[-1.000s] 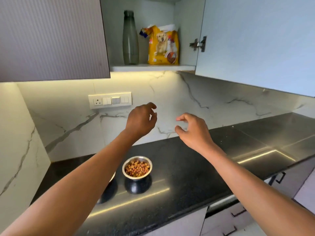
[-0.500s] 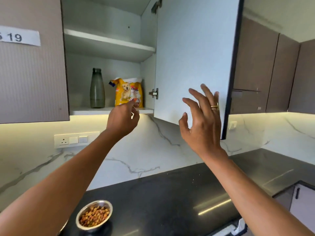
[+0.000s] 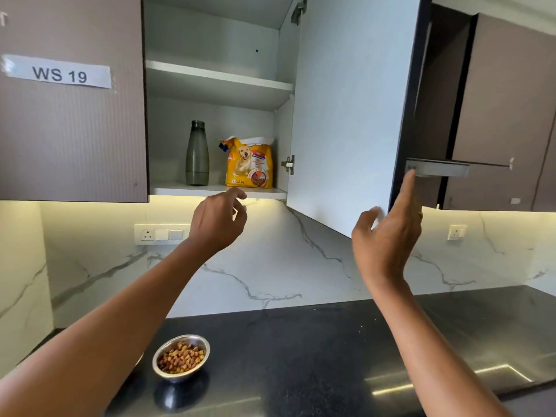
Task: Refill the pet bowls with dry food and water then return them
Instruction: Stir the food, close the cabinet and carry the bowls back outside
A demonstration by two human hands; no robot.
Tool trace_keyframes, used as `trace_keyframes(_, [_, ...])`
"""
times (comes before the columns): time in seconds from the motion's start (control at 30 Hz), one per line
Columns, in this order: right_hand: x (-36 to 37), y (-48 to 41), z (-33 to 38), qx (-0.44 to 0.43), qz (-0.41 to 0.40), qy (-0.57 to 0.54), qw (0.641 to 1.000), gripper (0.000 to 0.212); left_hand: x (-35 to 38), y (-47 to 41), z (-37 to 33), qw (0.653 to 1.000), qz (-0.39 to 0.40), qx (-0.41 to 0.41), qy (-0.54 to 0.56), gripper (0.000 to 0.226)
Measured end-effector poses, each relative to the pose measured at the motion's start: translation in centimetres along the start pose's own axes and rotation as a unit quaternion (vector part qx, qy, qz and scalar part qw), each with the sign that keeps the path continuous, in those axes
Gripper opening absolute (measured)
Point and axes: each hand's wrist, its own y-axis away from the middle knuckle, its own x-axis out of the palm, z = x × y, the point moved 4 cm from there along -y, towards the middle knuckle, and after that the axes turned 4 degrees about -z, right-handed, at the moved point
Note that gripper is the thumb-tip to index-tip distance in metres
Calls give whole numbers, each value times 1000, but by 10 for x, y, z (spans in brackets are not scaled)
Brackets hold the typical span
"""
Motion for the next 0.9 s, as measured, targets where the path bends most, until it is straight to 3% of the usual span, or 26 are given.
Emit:
trace_keyframes(0.2, [7,21,30,-46,7,-75,996,64,-28,2,38,998,-10,-43,-47,25])
trace_keyframes(0.33, [38,52,62,-80,62,-156,983,58,-47,3,67,995,-23,-69,-64,24])
trace_keyframes(0.47, [84,88,97,-89,126,-209,966,66,-64,1,101,993,-29,-76,-85,24])
trace_keyframes(0.7, [179,144,152,-154,205,-154,954,87,-85,-18,170,992,-34,-47,-114,22])
trace_keyframes(0.9, [270,188,183,-187,208,-51,959,87,-91,-31,232,987,-1,-42,-157,33])
